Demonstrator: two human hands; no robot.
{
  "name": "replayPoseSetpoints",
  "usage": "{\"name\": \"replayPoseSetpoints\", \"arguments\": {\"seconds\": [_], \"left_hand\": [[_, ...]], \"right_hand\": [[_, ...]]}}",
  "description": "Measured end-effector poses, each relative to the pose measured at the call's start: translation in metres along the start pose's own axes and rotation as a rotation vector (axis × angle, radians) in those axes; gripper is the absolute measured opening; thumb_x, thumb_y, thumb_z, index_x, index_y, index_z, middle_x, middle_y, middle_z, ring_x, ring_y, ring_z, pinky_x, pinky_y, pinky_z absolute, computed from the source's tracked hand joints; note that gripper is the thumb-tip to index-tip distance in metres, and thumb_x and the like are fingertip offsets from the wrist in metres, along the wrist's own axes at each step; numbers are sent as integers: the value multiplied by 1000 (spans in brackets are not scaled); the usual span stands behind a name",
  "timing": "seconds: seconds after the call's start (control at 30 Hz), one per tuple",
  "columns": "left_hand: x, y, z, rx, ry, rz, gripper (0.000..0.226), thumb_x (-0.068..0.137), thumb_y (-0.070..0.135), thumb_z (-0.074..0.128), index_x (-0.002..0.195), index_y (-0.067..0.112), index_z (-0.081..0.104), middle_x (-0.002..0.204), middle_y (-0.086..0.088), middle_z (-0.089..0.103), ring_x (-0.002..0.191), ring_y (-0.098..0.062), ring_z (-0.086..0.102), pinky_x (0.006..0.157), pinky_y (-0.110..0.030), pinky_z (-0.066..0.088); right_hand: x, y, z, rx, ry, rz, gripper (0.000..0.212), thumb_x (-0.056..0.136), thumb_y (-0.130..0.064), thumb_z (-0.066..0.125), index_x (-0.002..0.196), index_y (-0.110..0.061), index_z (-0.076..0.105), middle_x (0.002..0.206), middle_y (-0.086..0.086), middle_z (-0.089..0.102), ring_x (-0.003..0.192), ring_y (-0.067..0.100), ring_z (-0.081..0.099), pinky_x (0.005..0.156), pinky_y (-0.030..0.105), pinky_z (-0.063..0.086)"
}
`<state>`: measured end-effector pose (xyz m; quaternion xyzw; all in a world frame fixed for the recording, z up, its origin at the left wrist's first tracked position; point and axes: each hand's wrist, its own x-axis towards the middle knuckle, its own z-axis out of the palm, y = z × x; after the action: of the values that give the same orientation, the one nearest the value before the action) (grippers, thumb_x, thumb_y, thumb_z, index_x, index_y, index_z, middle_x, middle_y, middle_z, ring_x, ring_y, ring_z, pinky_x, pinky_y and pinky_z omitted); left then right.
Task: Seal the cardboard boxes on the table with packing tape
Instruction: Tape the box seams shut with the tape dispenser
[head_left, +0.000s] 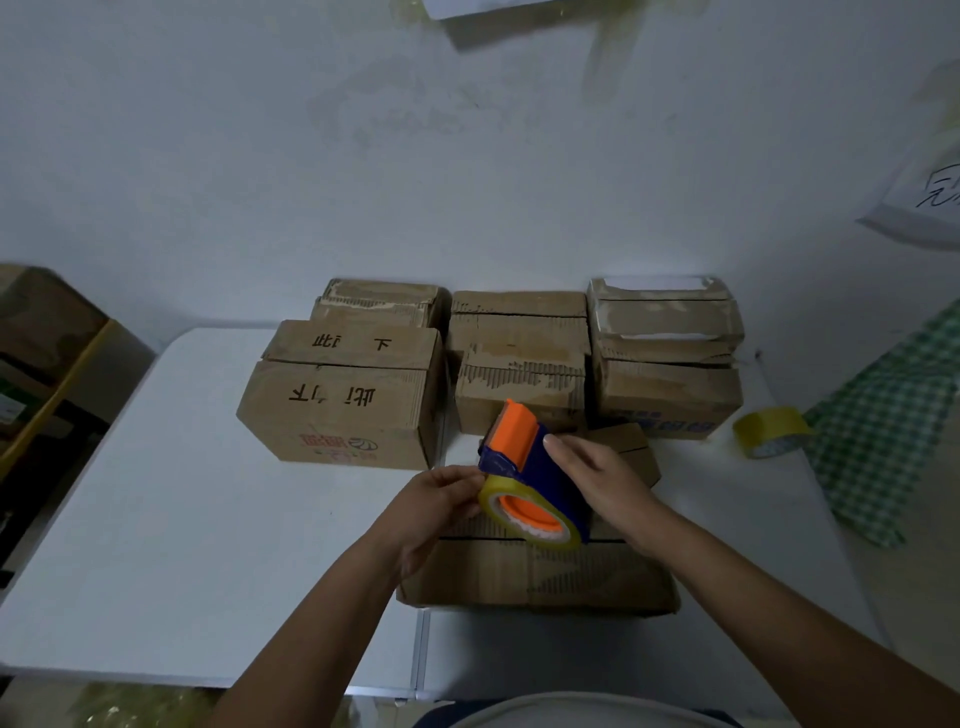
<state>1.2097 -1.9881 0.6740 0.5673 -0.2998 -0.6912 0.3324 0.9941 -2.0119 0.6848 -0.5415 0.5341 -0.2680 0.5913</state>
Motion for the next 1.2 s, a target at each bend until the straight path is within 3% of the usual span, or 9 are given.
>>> {"name": "replayPoseSetpoints", "arguments": {"seconds": [0.17,0.27,0.43,0.57,0.7,0.8,1.0,1.1,1.2], "left_hand": [[3,7,-3,-95,-13,-48,21,94,2,58,113,-3,68,99,-15,71,79,-14,68,65,-19,56],[4,9,-3,-109,0,-23,21,93,1,60,111,-2,69,99,-18,72,79,-17,68,65,-21,57],[7,8,-1,-89,31,-84,13,92,1,61,98,3,72,90,-12,73,73,-13,68,62,-19,56],[7,9,0,-9,26,-107,11,93,4,62,94,7,73,87,-9,75,71,-10,69,60,-17,56],[7,8,1,14,51,-91,9,92,5,64,94,8,72,88,-8,75,71,-10,69,60,-17,55],[7,6,-1,-33,36,-124,11,92,6,64,101,6,70,88,-9,74,73,-11,68,62,-19,56],[5,3,-1,-222,-165,-379,37,104,34,46,129,8,54,117,-27,67,109,-36,67,86,-41,60],[7,8,-2,-348,-125,-351,40,101,31,51,127,1,53,111,-27,69,99,-33,71,82,-36,60],[9,11,-7,-443,-37,-244,45,90,20,63,129,0,55,115,-25,67,98,-30,68,86,-38,57]], "right_hand": [[0,0,-1,88,15,20,61,79,-69,45,106,-19,70,102,3,73,93,18,69,86,33,54],[3,1,-1,111,84,44,64,78,-71,45,101,-18,71,97,5,74,89,19,70,84,33,54],[2,0,2,94,123,6,67,80,-70,44,81,-5,62,80,20,63,82,41,62,74,38,46],[2,1,3,79,142,-16,80,77,-75,44,83,3,60,69,13,57,66,32,57,68,36,42],[3,5,2,83,157,-20,85,77,-73,45,86,10,58,72,16,58,69,37,58,67,39,41],[3,5,1,55,120,-24,76,78,-73,45,85,0,63,76,17,63,78,42,62,69,39,45],[1,5,5,-36,6,-98,36,87,-64,43,93,-37,66,92,-6,71,83,14,67,73,31,49],[-1,2,6,-94,-77,-102,31,88,-64,45,103,-42,62,99,-12,70,88,6,68,71,22,52],[-4,0,3,-101,-185,-52,47,82,-68,54,120,-41,59,111,-12,68,100,6,66,84,28,55]]}}
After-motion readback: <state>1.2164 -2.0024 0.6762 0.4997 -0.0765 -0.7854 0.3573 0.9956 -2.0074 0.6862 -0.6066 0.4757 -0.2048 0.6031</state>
